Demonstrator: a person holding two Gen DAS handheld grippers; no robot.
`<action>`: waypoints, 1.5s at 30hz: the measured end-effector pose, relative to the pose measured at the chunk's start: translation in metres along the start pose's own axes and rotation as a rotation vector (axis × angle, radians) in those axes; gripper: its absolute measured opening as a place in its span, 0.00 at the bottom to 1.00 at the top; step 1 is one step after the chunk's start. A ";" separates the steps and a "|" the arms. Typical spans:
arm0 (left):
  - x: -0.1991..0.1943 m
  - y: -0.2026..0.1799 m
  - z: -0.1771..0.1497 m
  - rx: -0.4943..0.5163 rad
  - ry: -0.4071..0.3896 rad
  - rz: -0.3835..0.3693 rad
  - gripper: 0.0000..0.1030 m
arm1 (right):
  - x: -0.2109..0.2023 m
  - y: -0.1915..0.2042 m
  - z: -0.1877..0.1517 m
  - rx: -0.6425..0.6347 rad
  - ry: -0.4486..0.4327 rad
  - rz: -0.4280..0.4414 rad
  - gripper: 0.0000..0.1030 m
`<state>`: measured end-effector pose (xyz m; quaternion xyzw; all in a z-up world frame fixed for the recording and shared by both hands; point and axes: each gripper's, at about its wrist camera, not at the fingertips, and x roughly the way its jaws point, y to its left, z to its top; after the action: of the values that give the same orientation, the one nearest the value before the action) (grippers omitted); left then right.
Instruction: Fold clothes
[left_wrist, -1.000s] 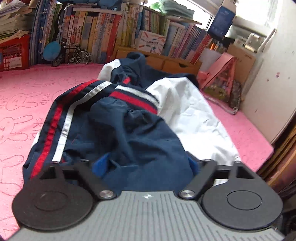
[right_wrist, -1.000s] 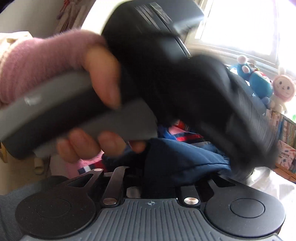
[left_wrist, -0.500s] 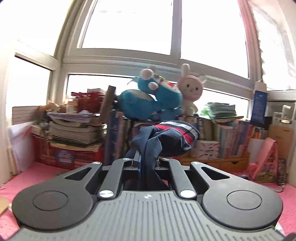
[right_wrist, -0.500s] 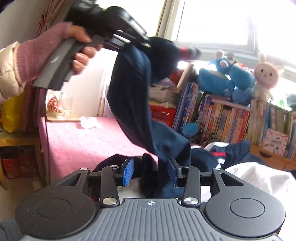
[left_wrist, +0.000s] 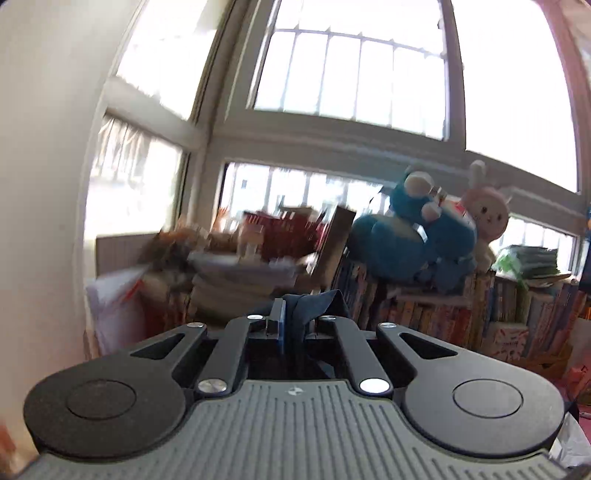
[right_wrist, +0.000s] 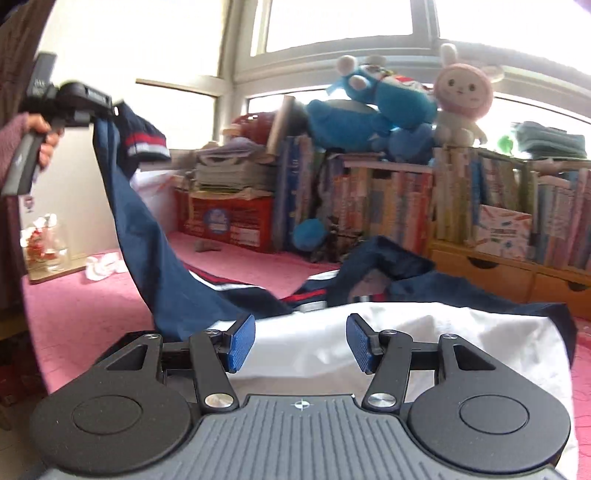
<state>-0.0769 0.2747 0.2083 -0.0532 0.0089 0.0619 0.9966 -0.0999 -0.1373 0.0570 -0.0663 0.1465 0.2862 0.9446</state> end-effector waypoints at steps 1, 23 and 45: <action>0.002 0.000 0.012 0.039 -0.082 -0.013 0.07 | 0.002 -0.004 -0.001 0.010 0.001 -0.023 0.54; 0.096 0.041 -0.137 0.014 0.448 0.254 0.66 | 0.042 -0.018 -0.055 0.099 0.206 -0.134 0.62; 0.050 -0.134 -0.223 -0.115 0.670 -0.219 0.10 | -0.090 -0.122 -0.092 0.375 0.128 -0.472 0.71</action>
<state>-0.0127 0.1247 -0.0002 -0.1271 0.3261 -0.0659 0.9344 -0.1250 -0.3047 0.0032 0.0590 0.2366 0.0221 0.9696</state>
